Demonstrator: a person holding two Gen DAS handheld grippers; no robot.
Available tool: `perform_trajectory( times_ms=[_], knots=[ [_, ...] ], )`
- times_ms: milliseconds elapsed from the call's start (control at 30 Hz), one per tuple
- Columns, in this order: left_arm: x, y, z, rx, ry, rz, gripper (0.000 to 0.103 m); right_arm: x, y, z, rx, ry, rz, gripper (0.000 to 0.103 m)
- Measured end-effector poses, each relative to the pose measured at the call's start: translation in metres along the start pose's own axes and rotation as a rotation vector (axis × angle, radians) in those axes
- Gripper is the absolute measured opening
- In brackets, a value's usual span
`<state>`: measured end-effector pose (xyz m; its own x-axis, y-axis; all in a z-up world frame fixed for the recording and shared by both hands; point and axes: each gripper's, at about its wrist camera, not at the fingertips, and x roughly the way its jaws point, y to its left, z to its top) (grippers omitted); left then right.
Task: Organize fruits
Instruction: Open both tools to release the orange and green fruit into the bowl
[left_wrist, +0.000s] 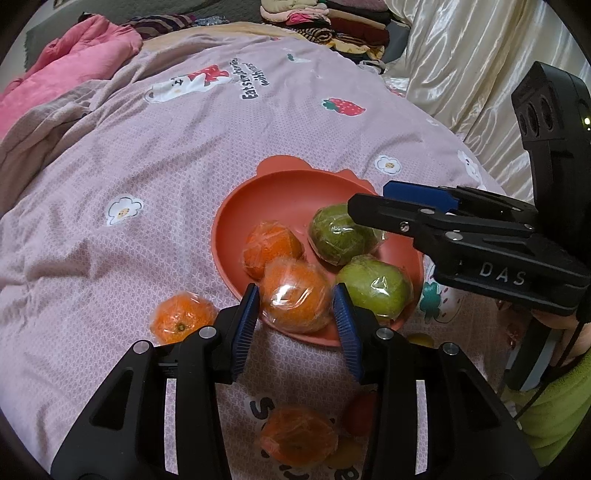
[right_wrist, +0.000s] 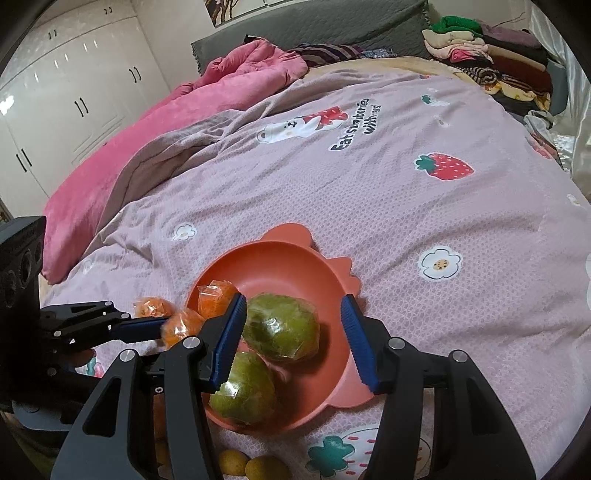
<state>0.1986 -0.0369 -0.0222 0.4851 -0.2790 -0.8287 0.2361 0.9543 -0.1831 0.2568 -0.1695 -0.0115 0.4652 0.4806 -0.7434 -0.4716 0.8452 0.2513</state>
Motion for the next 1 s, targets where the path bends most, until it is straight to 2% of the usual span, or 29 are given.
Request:
perform_trajectory(
  times_ms=[167,433,733,1000],
  knots=[
    [-0.003,0.001,0.0,-0.004,-0.009,-0.002,0.038,-0.003,0.0,0.001,0.001,-0.006,-0.005,0.053],
    [-0.007,0.0,0.0,0.002,-0.018,-0.005,0.039,-0.009,-0.001,0.002,0.011,-0.018,-0.011,0.064],
    [-0.019,0.007,-0.002,-0.012,-0.056,0.004,0.047,-0.022,-0.002,0.0,0.025,-0.046,-0.021,0.075],
    [-0.042,0.018,-0.002,-0.041,-0.124,0.016,0.06,-0.038,-0.001,-0.003,0.024,-0.069,-0.044,0.083]
  ],
)
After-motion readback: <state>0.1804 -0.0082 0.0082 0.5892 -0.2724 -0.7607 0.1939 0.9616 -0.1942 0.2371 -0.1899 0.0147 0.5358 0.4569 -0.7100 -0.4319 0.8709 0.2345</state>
